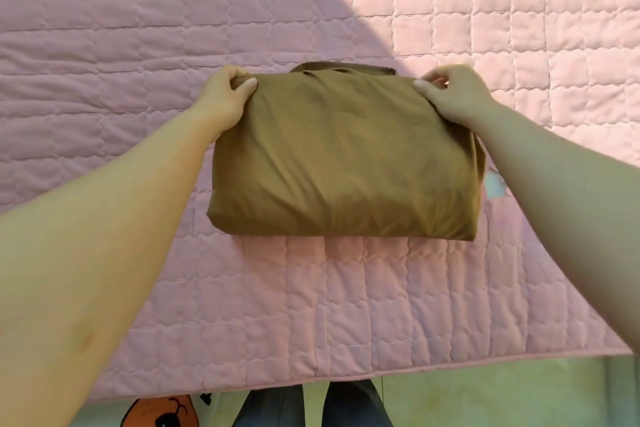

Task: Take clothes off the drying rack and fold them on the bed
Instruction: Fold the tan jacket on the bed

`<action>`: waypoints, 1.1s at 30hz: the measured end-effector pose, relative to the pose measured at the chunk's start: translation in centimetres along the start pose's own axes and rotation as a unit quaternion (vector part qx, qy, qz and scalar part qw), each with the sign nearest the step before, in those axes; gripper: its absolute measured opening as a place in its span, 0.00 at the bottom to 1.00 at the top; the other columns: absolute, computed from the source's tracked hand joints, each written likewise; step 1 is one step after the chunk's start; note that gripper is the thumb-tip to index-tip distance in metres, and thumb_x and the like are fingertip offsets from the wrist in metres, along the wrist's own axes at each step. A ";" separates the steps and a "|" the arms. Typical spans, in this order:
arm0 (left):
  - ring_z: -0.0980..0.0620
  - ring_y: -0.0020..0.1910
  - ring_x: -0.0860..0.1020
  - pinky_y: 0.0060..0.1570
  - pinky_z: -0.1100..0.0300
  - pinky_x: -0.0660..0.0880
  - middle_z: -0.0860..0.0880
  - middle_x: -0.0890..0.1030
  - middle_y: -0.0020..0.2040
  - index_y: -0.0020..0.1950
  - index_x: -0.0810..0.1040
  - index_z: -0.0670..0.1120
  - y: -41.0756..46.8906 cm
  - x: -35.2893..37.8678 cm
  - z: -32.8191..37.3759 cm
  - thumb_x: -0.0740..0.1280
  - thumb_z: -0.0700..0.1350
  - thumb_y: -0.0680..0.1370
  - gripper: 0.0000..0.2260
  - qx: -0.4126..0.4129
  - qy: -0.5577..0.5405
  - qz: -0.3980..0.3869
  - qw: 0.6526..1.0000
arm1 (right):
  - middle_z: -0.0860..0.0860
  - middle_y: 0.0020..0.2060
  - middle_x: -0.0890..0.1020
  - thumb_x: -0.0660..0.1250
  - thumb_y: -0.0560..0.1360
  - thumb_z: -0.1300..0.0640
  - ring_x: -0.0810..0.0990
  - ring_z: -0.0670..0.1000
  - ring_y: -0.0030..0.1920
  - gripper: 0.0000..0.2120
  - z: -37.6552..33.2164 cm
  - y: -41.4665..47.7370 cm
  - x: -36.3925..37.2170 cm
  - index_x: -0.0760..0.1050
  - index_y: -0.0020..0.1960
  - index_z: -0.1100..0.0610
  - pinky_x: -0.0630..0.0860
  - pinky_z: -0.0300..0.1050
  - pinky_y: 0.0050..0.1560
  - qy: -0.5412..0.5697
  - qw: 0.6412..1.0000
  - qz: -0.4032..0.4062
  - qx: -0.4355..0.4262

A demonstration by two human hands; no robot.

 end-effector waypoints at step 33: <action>0.42 0.78 0.40 0.68 0.26 0.47 0.55 0.39 0.79 0.75 0.46 0.71 -5.5 5.7 -3.5 0.45 0.70 0.77 0.26 0.169 0.390 -0.003 0.905 | 0.50 0.79 0.50 0.50 0.80 0.37 0.47 0.57 0.78 0.26 1.4 -6.3 7.6 0.49 0.77 0.36 0.45 0.59 0.76 -0.249 0.954 0.119 -0.121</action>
Point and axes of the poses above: each hand's wrist, its own y-axis towards the middle knuckle, its own x-axis out of the palm, z = x × y, the point moved 1 cm from there along y, towards the middle knuckle
